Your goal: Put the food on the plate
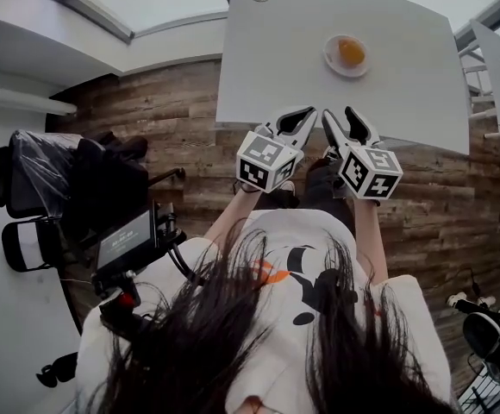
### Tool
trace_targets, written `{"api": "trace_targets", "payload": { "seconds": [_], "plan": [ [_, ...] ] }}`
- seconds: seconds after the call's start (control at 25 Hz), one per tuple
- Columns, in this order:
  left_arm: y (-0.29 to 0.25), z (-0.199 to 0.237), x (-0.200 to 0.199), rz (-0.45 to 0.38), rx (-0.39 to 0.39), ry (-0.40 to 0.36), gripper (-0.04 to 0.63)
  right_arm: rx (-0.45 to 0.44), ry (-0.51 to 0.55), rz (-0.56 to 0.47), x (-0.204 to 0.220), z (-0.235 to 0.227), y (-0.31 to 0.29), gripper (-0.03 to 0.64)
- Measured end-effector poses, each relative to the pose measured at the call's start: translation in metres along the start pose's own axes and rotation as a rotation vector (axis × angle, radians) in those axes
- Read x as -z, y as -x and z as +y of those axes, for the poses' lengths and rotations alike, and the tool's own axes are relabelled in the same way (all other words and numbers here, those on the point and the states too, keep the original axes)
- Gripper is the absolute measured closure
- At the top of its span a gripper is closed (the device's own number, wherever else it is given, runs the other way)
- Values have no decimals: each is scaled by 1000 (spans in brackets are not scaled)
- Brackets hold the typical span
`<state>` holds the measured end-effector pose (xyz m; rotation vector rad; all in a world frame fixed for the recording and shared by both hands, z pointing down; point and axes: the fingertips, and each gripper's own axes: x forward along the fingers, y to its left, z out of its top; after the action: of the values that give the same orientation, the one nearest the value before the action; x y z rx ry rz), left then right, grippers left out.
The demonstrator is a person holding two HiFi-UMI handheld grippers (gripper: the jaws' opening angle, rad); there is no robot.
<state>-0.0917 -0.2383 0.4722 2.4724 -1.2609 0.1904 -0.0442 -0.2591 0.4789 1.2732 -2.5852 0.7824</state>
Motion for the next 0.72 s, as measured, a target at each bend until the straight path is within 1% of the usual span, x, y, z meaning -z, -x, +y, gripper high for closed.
{"api": "trace_targets", "payload": {
  "seconds": [0.36,0.6,0.72],
  "plan": [
    [18,-19,17,9,21,23,589,25,-17,3,19,9,29,371],
    [18,-33,15,-16,8,40,590,33,-26,11,30,3,52,371],
    [21,-47,19,-23,-4,48,589,30,-29,16,38,-1,70,371]
  ]
}}
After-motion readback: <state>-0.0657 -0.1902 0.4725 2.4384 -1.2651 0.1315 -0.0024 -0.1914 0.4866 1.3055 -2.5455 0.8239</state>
